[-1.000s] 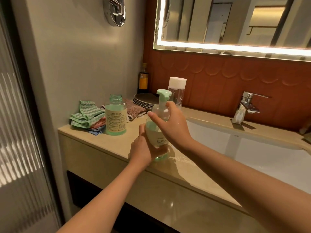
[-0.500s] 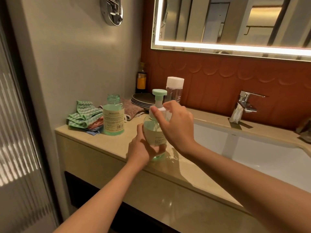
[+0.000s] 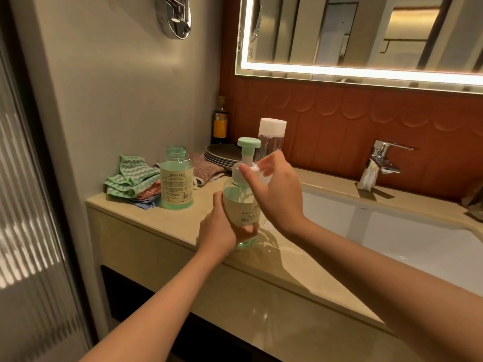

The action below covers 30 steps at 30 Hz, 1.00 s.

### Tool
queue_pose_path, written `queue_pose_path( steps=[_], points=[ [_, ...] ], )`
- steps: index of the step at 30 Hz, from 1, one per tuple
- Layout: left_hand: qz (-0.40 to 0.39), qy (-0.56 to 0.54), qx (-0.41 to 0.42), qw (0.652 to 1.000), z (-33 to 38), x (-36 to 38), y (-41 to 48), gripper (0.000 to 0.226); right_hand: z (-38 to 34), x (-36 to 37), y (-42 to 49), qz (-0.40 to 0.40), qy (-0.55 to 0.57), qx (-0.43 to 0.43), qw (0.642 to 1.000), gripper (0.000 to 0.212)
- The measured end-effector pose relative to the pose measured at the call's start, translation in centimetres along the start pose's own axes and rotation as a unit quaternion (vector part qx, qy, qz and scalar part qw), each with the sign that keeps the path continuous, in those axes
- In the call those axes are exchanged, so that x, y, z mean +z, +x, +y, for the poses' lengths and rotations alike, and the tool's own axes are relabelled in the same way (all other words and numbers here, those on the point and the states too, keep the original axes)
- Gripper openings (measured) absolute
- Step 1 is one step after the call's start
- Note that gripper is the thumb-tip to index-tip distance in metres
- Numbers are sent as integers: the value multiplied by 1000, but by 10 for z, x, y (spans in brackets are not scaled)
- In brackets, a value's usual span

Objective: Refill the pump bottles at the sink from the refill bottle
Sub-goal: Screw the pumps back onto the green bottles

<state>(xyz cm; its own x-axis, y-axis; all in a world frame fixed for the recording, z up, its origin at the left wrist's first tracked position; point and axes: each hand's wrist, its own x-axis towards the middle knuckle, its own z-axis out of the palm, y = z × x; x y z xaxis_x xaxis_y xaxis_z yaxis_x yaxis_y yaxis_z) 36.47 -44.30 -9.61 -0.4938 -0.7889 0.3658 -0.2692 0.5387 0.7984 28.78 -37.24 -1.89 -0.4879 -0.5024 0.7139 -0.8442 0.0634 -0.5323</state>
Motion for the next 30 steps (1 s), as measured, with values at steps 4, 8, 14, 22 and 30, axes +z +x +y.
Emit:
queue_pose_path(
  steps=[4, 8, 14, 22, 30],
  points=[
    [6, 14, -9, 1000, 1, -1, -1, 88, -7, 6, 17, -139, 136, 93, 976, 60],
    [4, 8, -11, 1000, 3, -1, -2, 89, -6, 11, 16, -200, 169, 93, 961, 49],
    [-11, 10, 14, 1000, -1, -3, -1, 84, -12, 19, -7, -87, -4, 55, 995, 52],
    [-1, 20, 3, 1000, 0, -1, -1, 88, -19, 5, 15, -123, 105, 114, 980, 69],
    [-11, 15, 12, 1000, -2, -2, -1, 86, -24, 22, 1, -91, 69, 122, 986, 51]
  ],
)
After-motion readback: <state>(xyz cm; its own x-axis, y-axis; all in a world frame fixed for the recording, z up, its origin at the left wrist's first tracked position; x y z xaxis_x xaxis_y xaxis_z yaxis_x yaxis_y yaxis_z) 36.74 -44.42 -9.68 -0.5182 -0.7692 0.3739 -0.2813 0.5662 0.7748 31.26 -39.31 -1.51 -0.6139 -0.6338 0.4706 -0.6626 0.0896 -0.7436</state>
